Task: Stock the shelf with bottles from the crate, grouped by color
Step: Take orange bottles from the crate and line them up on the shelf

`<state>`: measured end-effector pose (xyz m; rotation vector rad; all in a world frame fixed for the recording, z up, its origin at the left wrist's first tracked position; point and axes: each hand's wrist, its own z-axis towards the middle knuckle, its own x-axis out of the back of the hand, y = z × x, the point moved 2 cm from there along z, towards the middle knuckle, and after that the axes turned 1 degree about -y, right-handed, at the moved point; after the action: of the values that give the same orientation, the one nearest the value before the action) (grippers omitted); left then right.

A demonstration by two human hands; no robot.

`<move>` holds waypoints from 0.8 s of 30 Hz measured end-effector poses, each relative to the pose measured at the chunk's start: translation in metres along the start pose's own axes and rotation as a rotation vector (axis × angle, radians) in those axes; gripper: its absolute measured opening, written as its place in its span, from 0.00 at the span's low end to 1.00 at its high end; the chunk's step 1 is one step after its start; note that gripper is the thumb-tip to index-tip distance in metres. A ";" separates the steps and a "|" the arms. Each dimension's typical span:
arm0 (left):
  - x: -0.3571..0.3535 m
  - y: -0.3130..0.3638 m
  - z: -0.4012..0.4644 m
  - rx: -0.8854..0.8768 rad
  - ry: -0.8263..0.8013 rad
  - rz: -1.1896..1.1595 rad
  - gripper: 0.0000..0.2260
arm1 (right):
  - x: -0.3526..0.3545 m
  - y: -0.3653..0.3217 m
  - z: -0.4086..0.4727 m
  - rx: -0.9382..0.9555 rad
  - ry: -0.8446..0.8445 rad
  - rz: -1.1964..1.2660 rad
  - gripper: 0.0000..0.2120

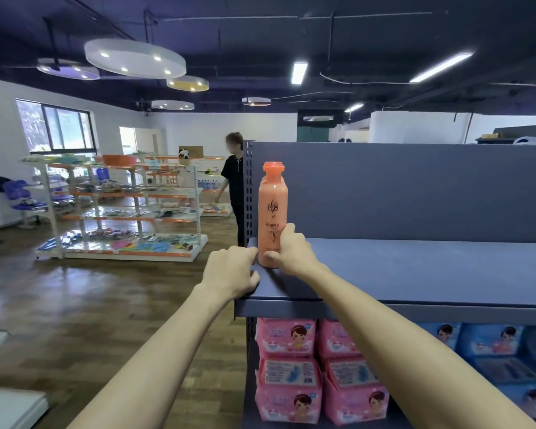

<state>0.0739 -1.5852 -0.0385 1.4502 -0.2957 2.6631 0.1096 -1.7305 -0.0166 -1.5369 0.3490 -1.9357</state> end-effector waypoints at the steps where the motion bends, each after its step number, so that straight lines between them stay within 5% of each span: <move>1: -0.001 -0.001 0.000 -0.001 0.000 -0.007 0.11 | -0.001 0.000 0.002 -0.004 0.001 0.000 0.22; 18: 0.006 -0.006 -0.001 -0.003 -0.017 0.012 0.10 | -0.005 -0.001 0.007 -0.046 -0.010 0.003 0.20; 24: 0.015 -0.006 -0.010 0.015 -0.023 0.017 0.09 | -0.003 -0.001 -0.005 -0.093 -0.016 -0.037 0.27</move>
<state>0.0590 -1.5773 -0.0303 1.4899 -0.2913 2.6699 0.1050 -1.7291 -0.0197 -1.6281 0.4120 -1.9590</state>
